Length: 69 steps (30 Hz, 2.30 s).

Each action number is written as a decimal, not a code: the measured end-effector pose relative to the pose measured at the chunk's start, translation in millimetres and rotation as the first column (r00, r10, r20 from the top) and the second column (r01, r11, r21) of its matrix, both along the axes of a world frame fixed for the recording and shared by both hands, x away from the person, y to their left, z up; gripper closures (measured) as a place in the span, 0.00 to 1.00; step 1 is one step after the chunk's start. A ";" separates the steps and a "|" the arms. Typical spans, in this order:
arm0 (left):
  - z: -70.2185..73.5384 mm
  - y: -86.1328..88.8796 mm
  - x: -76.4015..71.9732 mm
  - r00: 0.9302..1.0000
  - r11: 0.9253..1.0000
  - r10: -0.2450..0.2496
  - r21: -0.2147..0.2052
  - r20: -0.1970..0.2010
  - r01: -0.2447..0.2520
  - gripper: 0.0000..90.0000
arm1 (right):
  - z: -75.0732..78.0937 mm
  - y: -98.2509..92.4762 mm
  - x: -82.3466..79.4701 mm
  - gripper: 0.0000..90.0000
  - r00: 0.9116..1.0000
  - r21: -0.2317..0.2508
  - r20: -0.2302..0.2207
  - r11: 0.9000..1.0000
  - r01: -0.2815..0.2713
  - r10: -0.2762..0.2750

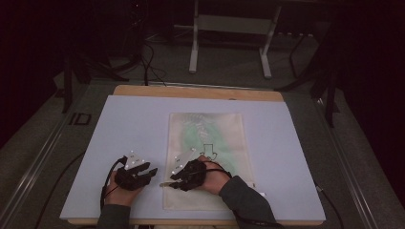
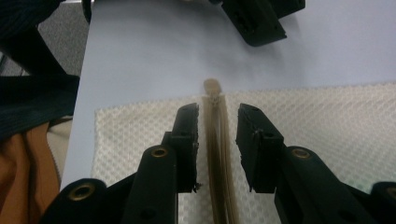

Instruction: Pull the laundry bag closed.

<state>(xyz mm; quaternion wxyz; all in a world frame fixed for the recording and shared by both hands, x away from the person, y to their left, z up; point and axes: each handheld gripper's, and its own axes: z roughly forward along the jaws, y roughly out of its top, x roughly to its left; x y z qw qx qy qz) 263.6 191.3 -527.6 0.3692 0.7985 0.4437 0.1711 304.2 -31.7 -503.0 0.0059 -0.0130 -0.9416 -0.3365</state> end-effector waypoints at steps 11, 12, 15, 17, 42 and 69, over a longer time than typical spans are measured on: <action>0.5 2.0 0.1 1.000 1.000 0.006 -0.004 0.004 -0.006 0.66 | -1.7 14.9 1.1 0.77 1.000 0.003 0.001 1.000 0.008 -0.008; 0.6 2.0 0.0 1.000 1.000 0.006 -0.005 0.004 -0.006 0.66 | -1.7 16.0 1.5 0.77 1.000 0.003 -0.004 1.000 0.008 -0.008; 0.6 2.3 0.2 1.000 1.000 0.007 -0.004 0.004 -0.007 0.66 | -2.8 19.6 1.6 0.78 1.000 -0.002 -0.007 1.000 0.011 -0.011; 0.7 2.4 0.1 1.000 1.000 0.008 -0.003 0.004 -0.007 0.66 | -4.5 22.3 1.4 0.79 1.000 -0.008 -0.007 1.000 0.008 -0.008; 1.5 5.6 -0.3 1.000 1.000 0.019 -0.008 0.009 -0.019 0.65 | -19.0 45.7 1.1 0.90 1.000 -0.025 -0.015 0.999 0.022 -0.022; 1.9 2.2 -1.5 1.000 1.000 -0.001 -0.021 0.004 0.001 0.66 | -8.6 6.4 1.4 0.88 0.998 0.021 -0.055 0.999 0.038 -0.037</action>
